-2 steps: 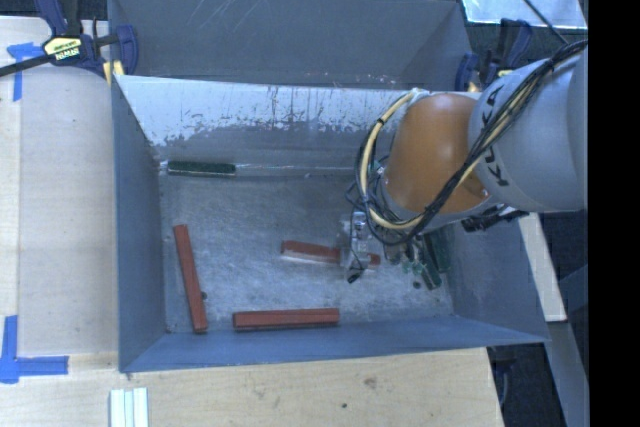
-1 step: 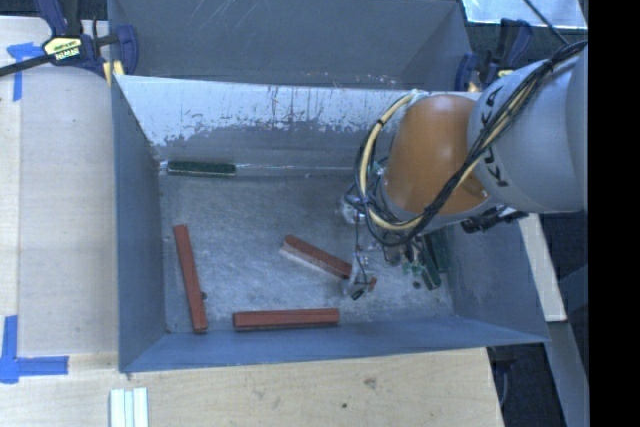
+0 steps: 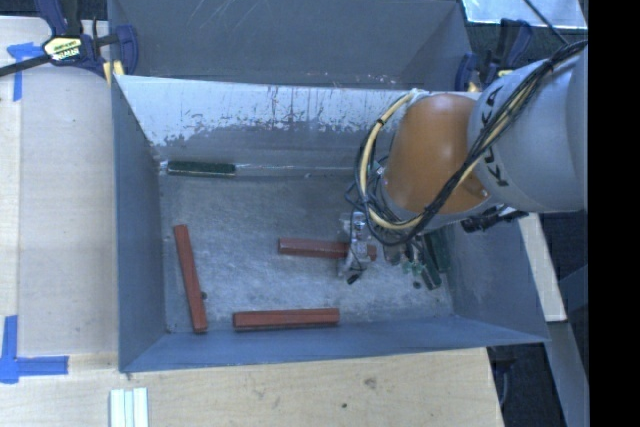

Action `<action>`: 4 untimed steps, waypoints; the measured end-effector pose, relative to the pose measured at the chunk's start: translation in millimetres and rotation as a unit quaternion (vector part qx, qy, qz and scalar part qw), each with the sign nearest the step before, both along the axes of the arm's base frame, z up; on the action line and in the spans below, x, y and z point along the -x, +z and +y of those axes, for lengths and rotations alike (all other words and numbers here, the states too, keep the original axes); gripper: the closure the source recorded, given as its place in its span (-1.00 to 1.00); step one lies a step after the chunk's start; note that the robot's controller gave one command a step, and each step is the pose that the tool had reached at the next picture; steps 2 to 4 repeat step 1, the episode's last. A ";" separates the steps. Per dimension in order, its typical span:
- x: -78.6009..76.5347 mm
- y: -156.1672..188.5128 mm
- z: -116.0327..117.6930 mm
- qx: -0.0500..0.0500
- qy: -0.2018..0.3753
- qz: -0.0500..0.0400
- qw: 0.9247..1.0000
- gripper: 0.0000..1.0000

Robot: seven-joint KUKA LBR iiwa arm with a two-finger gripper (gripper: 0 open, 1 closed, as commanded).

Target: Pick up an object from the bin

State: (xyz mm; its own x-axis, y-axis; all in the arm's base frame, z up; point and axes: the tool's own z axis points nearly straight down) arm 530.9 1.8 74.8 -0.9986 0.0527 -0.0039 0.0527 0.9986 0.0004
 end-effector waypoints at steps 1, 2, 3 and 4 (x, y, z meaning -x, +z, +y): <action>-1.2 181.3 11.1 0.000 0.008 -0.004 1.000 1.00; -1.2 181.3 11.1 0.000 0.008 -0.004 1.000 1.00; -1.2 181.3 11.1 0.000 0.008 -0.004 1.000 1.00; -1.2 181.3 11.1 0.000 0.008 -0.004 1.000 1.00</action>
Offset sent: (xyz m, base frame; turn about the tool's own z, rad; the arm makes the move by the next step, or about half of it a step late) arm -0.0012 0.0113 0.1760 -0.0126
